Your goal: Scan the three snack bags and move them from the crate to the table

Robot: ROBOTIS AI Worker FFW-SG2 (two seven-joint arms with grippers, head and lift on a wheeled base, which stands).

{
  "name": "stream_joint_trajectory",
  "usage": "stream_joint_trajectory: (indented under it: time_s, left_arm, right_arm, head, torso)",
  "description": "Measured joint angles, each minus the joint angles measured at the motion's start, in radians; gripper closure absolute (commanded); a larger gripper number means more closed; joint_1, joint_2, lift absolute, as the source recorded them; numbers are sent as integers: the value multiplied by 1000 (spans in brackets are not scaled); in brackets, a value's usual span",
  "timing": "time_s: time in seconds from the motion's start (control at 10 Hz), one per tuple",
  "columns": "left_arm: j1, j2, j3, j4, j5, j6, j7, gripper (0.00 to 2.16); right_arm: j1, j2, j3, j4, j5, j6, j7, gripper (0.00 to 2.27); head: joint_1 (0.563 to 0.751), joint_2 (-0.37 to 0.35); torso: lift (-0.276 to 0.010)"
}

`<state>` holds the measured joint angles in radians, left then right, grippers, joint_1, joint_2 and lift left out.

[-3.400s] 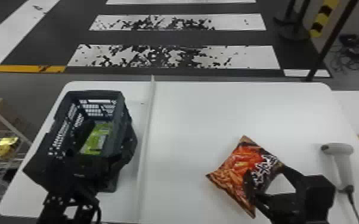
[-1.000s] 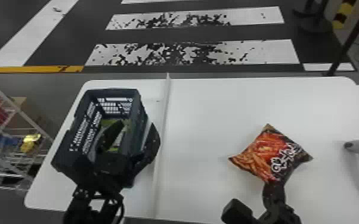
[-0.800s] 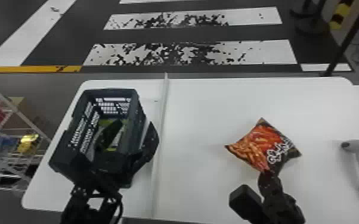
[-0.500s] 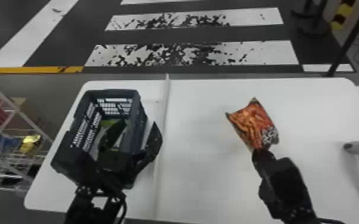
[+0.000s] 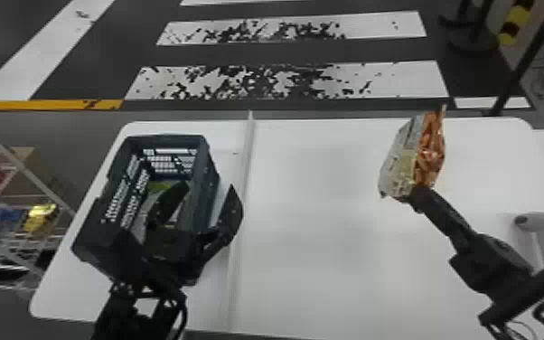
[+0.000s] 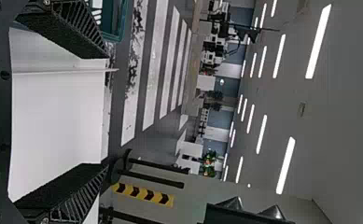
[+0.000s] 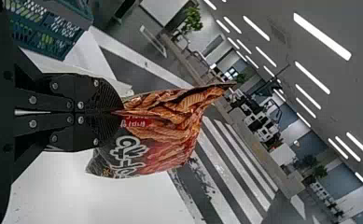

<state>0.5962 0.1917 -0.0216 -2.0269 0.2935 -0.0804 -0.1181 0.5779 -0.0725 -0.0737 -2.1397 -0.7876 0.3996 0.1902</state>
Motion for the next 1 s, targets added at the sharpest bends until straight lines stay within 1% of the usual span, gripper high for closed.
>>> stream_joint_trajectory:
  time_s: [0.1,0.2,0.3,0.4,0.5,0.6,0.7,0.8,1.0]
  left_arm:
    - [2,0,-8,-2,-5,-2,1,36]
    - [2,-1,-15,-2,-9,-3,2,36]
    - [2,-1,-23,-2,-14,-3,4,36]
    - [2,-3,-31,-2,-22,-2,6,36]
    - [2,-4,-38,-2,-28,-1,8,36]
    - [2,-5,-40,-2,-30,-1,9,33]
    - [2,-5,-41,-2,-31,0,9,36]
    - [1,-6,-41,-1,-32,0,10,36]
    - [-4,-8,-41,6,-33,-2,13,36]
  right_arm:
    - [-18,50,-110,95,-160,99,84,2115]
    - [-39,67,-186,194,-273,158,142,2115]
    - [-56,71,-232,276,-341,192,172,2115]
    - [-60,72,-261,329,-374,211,170,2108]
    - [-51,72,-279,354,-383,208,157,2013]
    - [-37,72,-285,362,-377,177,132,1784]
    - [-23,72,-286,359,-369,152,96,633]
    - [10,72,-281,307,-342,140,31,-2]
    - [88,72,-246,144,-285,145,-164,60]
  head:
    - [695,40]
    - [695,20]
    - [695,-10]
    - [695,-38]
    - [695,-65]
    - [695,-90]
    - [695,-109]
    - [695,-117]
    - [695,-120]
  torso:
    - [-62]
    - [-62]
    - [-62]
    - [-62]
    - [-62]
    - [-62]
    - [-62]
    - [-62]
    - [-62]
